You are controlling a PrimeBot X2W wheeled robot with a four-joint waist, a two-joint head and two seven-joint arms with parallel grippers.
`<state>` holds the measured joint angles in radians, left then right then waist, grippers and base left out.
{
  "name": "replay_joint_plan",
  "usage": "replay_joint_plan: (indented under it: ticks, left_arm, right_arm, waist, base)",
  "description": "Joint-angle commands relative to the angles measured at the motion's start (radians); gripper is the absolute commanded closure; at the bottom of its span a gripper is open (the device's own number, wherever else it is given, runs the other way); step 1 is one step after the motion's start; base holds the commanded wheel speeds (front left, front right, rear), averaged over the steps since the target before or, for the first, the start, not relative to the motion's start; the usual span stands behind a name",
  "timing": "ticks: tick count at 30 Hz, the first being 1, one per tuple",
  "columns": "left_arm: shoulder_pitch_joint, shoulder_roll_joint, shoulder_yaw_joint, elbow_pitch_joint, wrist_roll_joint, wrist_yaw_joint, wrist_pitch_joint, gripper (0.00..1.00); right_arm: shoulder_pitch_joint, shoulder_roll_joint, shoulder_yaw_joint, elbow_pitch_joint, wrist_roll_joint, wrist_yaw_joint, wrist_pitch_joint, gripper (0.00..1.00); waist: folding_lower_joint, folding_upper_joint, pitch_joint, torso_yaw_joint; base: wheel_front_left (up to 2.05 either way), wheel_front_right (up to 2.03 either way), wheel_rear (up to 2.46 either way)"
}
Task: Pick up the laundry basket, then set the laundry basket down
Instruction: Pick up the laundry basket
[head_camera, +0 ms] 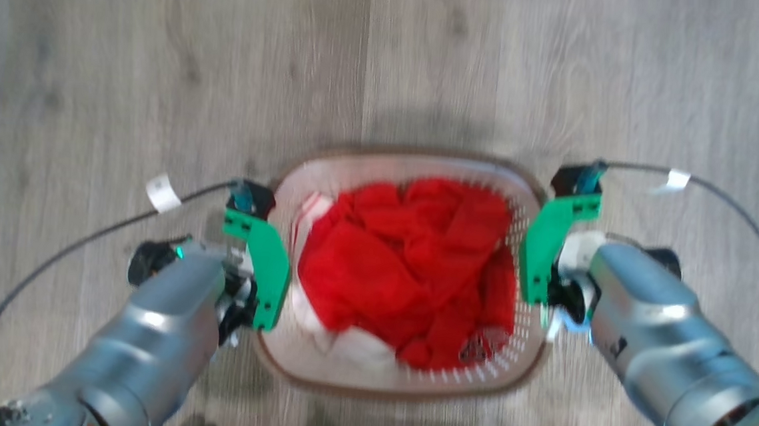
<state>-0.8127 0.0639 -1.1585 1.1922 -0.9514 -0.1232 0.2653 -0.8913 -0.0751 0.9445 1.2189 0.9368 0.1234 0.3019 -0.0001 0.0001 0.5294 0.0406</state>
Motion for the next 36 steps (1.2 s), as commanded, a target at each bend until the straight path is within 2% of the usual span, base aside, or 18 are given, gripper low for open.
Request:
replay_joint_plan:
  ticks: [1, 8, 20, 36]
  left_arm:
    - [0.014, 0.008, -0.011, -0.028, 0.005, -0.007, 0.010, 1.00]
    - [0.069, 0.018, -0.061, -0.057, -0.057, -0.007, 0.085, 1.00]
    - [0.151, 0.031, -0.099, -0.092, -0.131, -0.007, 0.138, 1.00]
    - [0.161, 0.050, -0.119, -0.172, -0.144, -0.007, 0.259, 1.00]
  right_arm:
    - [0.021, 0.025, 0.018, -0.040, 0.001, 0.007, -0.003, 1.00]
    - [0.087, 0.025, 0.071, -0.069, 0.044, 0.007, 0.047, 1.00]
    - [0.157, 0.012, 0.172, -0.103, 0.094, 0.007, 0.099, 1.00]
    - [0.163, 0.007, 0.243, -0.132, 0.192, 0.007, 0.169, 1.00]
  waist:
    - [0.0001, -0.0001, -0.065, 0.002]
    - [0.0001, -0.0001, -0.209, 0.010]
    - [0.0001, -0.0001, -0.401, 0.021]
    - [0.0001, -0.0001, -0.537, 0.027]
  base:
    - [0.00, 0.00, 0.00]
    - [0.00, 0.00, 0.00]
    - [0.00, 0.00, 0.00]
    - [0.00, 0.00, 0.00]
